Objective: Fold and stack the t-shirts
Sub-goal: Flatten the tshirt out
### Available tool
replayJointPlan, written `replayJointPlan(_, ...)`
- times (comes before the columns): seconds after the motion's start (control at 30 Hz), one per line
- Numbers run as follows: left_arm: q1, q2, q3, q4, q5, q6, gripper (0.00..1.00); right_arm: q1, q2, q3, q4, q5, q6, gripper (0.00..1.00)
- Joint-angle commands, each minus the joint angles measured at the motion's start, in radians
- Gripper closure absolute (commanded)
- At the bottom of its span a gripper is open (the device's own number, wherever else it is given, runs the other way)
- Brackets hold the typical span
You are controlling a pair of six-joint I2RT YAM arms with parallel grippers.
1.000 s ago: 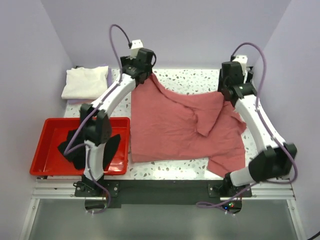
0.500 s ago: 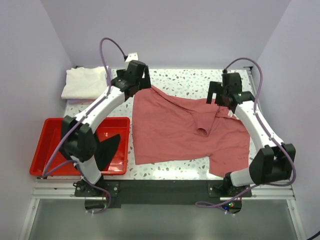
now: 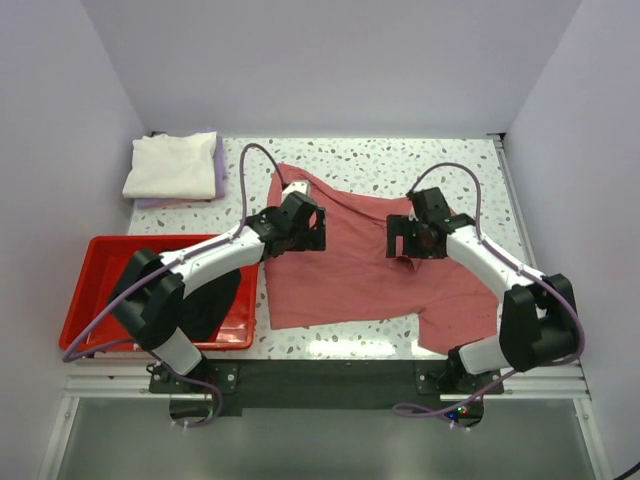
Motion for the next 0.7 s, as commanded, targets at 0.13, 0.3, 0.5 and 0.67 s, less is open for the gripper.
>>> replayJointPlan(0.13, -0.022, -0.014, -0.105, 0.076, 0.070, -0.084, 0.00, -0.001, 0.080, -0.020, 0.098, 0.057, 0.045, 0.10)
replayJointPlan(0.3, -0.035, -0.003, -0.136, 0.071, 0.055, -0.095, 0.00, -0.001, 0.150, 0.005, 0.115, 0.085, 0.050, 0.19)
replayJointPlan(0.5, -0.041, -0.010, -0.176, 0.082, 0.056, -0.110, 0.00, -0.001, 0.227, 0.048, 0.116, 0.157, 0.072, 0.40)
replayJointPlan(0.67, -0.044, -0.003, -0.196, 0.080, 0.059, -0.119, 0.00, -0.001, 0.241, 0.077, 0.143, 0.209, 0.089, 0.72)
